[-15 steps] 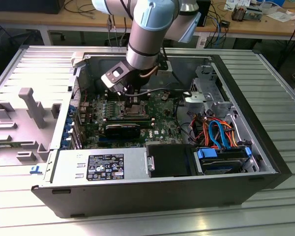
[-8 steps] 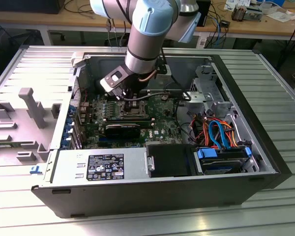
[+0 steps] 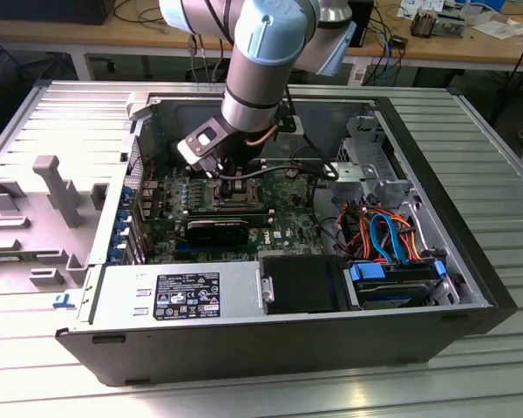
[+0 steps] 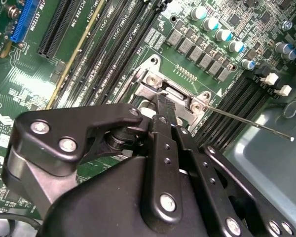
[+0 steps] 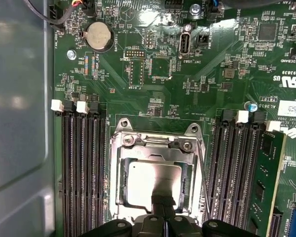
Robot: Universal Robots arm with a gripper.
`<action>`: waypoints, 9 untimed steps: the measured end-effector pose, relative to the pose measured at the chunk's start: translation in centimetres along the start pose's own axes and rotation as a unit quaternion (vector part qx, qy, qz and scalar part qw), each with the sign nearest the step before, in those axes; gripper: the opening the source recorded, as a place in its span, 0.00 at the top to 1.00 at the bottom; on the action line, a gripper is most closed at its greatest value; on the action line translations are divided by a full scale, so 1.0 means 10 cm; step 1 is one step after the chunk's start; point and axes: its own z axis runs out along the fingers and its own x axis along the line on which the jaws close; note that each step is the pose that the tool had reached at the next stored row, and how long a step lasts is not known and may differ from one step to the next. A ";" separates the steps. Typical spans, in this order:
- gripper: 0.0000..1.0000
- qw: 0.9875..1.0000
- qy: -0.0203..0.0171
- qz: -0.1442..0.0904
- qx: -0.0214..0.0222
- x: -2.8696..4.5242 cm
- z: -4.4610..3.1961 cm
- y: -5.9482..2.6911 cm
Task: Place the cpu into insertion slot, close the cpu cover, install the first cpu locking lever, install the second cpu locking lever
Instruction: 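Close the cpu cover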
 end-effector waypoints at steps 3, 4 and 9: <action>0.89 1.000 0.000 0.000 0.000 -0.003 0.000 0.000; 0.89 1.000 0.000 0.000 0.000 -0.003 -0.003 0.000; 0.89 1.000 0.003 -0.002 0.000 0.003 -0.067 -0.015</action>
